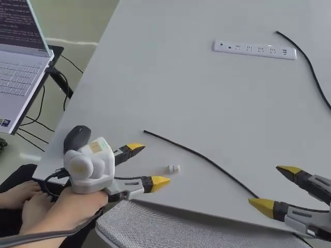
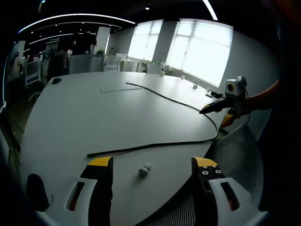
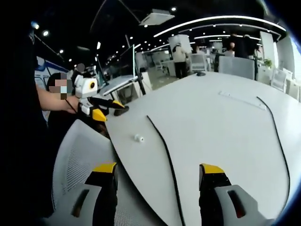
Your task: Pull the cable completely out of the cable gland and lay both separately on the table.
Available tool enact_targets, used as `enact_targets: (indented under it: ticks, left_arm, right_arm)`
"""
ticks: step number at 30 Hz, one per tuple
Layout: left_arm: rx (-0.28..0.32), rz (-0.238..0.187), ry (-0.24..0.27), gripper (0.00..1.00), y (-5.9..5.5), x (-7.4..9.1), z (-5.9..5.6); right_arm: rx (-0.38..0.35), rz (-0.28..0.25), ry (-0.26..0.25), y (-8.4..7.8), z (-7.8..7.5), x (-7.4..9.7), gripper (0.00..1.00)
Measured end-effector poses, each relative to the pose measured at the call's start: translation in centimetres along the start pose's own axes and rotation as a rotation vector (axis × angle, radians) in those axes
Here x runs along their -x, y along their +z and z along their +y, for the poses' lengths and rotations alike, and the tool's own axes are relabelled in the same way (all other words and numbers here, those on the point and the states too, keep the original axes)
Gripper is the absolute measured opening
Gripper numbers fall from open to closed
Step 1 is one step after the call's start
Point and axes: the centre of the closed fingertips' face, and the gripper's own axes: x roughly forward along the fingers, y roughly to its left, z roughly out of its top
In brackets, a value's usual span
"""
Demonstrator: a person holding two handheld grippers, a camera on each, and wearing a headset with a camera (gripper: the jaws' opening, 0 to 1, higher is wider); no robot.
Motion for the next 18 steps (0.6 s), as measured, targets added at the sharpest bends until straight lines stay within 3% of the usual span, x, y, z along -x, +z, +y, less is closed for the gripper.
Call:
enact_targets:
  ticks: [4,7,11,18]
  left_arm:
    - [0.004,0.003,0.015,0.71,-0.2,0.5,0.1]
    - [-0.019,0.027,0.024,0.73,-0.7,0.7,0.2]
    - [-0.009,0.037,0.027,0.77,-1.0,0.7,0.1]
    - [0.003,0.056,0.037,0.81,-1.7,0.7,-0.1]
  right_arm:
    - [-0.006,0.027,0.009,-0.9,0.4,0.2,0.74]
    - [-0.054,0.017,0.026,-1.1,0.6,0.3,0.77]
    - [-0.063,0.026,0.055,-1.4,1.1,0.0,0.84]
    - [-0.016,0.051,0.065,-1.9,1.3,0.2,0.88]
